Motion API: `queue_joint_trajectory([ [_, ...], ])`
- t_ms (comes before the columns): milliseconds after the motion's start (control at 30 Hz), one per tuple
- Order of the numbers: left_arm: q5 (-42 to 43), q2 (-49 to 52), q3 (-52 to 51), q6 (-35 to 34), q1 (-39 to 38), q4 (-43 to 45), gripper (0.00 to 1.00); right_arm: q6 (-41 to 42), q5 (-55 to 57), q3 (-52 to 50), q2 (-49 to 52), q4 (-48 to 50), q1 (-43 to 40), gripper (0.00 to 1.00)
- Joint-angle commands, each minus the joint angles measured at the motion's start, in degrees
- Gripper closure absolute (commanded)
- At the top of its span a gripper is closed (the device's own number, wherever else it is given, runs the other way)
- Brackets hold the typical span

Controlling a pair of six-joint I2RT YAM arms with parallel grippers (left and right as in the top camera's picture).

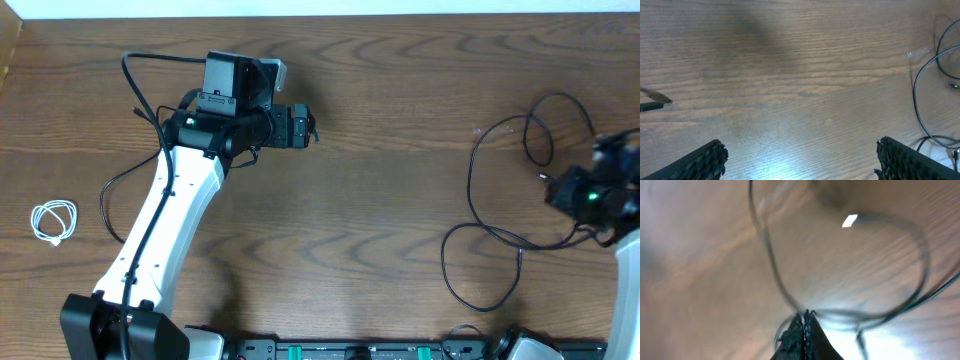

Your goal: Untangle cables

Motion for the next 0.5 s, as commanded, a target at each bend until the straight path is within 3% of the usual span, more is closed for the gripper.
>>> queue_joint_trajectory([
  [0, -0.8, -1.0, -0.1, 1.0, -0.1, 0.1, 0.04, -1.8, -1.9, -1.1, 0.7, -2.1, 4.3, 0.99],
  [467, -0.8, -1.0, -0.1, 1.0, -0.1, 0.1, 0.04, 3.0, 4.1, -14.0, 2.0, -1.0, 17.9, 0.99],
])
